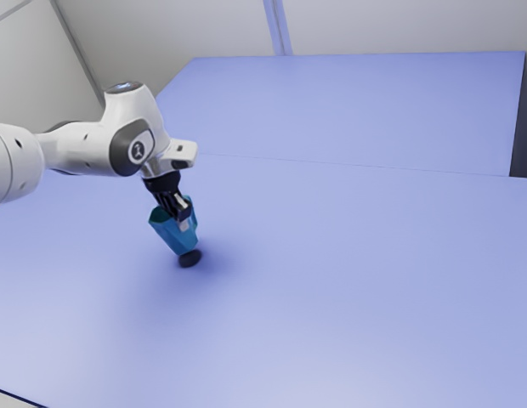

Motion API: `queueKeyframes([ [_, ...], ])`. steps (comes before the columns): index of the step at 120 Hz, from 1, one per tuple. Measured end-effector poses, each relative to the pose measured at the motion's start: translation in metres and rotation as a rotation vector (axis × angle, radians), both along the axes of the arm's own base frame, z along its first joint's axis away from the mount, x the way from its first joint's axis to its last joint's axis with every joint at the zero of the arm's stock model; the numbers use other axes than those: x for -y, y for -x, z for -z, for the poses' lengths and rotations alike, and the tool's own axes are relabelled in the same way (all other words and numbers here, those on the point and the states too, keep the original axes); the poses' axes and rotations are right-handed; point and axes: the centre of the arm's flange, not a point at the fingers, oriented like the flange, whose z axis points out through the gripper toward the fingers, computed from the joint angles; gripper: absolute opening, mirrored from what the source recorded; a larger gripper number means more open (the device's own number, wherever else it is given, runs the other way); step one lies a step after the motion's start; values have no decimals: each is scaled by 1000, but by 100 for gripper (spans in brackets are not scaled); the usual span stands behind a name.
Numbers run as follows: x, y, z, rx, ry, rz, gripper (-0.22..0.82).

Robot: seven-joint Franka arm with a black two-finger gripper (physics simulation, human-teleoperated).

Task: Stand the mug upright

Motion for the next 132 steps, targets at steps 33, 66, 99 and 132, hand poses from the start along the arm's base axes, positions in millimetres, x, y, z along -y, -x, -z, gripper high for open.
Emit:
queueKeyframes([
  [33, 4, -5, 31, -37, -46, -85, -17],
  [66, 7, -7, 48, -56, -54, -156, -14],
  [99, 12, -4, 17, -11, -33, -206, 37],
  [132, 4, -31, -101, 76, 14, -269, 54],
])
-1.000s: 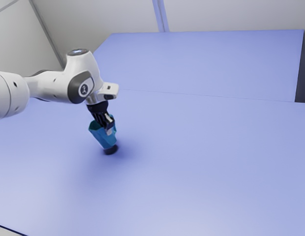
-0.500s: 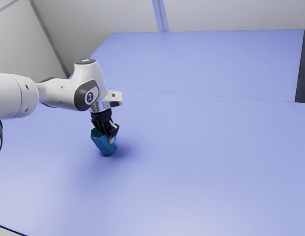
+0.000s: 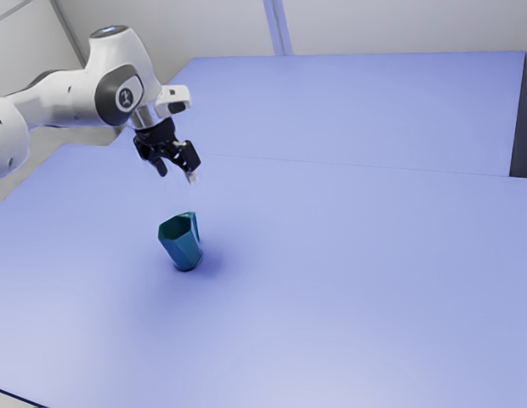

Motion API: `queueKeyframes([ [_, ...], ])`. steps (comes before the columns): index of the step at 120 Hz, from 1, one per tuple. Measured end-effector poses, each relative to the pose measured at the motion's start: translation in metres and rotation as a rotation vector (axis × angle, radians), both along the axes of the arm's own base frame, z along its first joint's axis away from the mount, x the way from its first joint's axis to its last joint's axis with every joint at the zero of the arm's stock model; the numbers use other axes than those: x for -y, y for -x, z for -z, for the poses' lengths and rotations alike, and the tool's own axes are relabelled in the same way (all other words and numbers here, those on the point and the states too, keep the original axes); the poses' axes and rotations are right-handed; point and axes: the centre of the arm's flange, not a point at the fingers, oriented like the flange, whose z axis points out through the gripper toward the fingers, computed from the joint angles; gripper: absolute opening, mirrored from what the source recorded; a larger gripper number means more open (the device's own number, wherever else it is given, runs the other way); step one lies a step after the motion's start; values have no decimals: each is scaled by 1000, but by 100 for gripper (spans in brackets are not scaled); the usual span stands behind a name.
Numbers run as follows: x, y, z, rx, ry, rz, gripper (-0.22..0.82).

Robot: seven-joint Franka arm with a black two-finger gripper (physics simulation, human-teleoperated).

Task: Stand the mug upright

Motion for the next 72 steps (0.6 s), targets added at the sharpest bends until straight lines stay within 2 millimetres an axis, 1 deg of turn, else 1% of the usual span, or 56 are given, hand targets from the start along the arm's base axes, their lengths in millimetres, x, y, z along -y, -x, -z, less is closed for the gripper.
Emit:
queueKeyframes([
  [10, -4, -6, -47, 37, -3, -9, 56],
  [13, -4, -7, -59, 43, -4, -10, 57],
  [18, -1, -5, -72, 42, -4, -8, 57],
  [25, 3, -2, -82, 28, 0, -3, 58],
  [35, 6, 3, -87, -2, 5, -2, 59],
  [72, 1, 11, -83, -70, 13, -20, 60],
])
